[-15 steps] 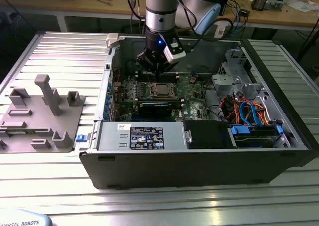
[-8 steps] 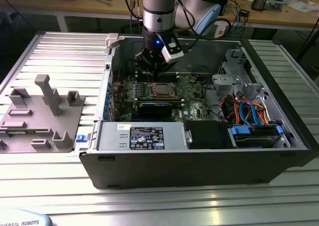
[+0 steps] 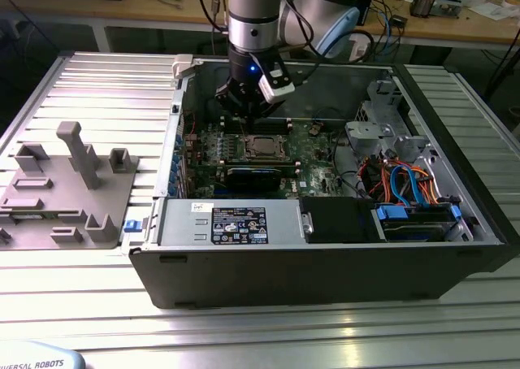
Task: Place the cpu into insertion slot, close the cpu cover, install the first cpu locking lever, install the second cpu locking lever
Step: 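Install the first cpu locking lever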
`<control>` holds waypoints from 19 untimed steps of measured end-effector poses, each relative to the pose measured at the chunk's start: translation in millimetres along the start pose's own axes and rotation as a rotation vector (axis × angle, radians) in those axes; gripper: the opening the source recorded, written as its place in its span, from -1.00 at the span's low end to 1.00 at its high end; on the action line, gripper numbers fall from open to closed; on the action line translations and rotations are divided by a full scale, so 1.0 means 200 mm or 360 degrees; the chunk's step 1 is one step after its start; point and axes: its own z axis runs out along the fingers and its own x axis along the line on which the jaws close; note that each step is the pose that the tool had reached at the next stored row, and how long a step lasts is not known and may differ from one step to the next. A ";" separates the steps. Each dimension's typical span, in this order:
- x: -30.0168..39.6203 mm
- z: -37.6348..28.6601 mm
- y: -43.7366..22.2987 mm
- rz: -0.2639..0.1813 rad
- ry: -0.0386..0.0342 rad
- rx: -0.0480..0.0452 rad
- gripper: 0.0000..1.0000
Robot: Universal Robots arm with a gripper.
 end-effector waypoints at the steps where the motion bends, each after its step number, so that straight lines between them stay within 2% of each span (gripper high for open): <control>1: 0.004 0.000 0.000 0.0000 0.0000 0.0000 -0.79; 9: 0.047 -0.001 -0.001 0.0000 0.0000 0.0000 -0.79; 19: 0.084 -0.002 -0.002 0.0000 0.0000 0.0000 -0.79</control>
